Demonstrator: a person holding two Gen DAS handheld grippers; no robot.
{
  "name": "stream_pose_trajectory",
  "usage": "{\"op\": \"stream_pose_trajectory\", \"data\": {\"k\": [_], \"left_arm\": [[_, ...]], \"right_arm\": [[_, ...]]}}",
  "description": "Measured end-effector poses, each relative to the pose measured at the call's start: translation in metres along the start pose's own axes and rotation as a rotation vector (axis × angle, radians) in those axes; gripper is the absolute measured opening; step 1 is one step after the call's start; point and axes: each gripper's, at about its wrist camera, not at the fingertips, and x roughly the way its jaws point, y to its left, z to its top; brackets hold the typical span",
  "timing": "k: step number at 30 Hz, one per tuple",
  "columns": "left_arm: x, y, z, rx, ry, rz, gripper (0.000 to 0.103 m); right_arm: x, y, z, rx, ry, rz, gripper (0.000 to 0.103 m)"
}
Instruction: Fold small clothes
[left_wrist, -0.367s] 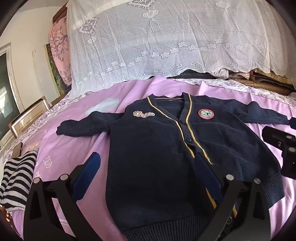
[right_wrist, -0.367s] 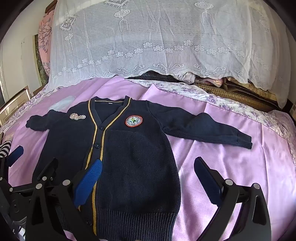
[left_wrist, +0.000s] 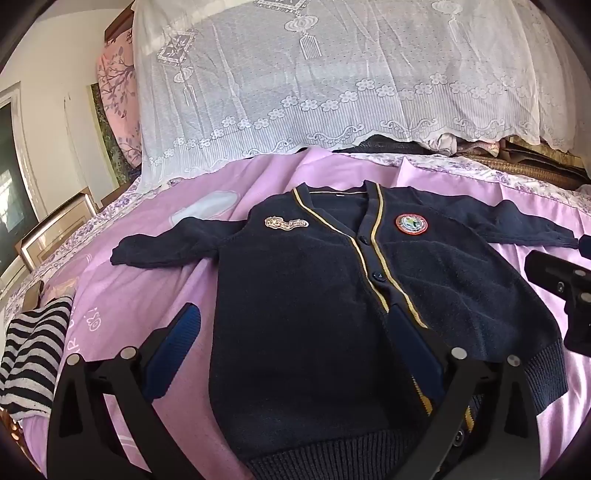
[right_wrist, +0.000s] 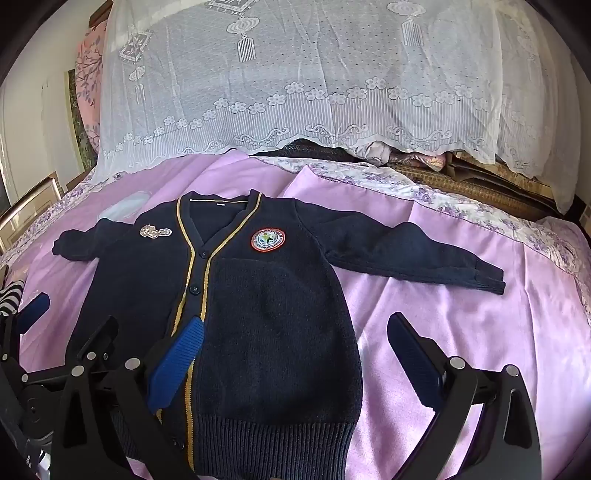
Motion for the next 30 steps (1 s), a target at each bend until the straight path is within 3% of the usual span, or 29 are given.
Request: {"op": "stream_pose_trajectory", "data": {"k": [30], "left_arm": [[0.0010,0.0003,-0.0013,0.005,0.001,0.000,0.099]], "right_arm": [[0.0045,0.0006,-0.0037,0.007,0.012,0.006,0.100]]}}
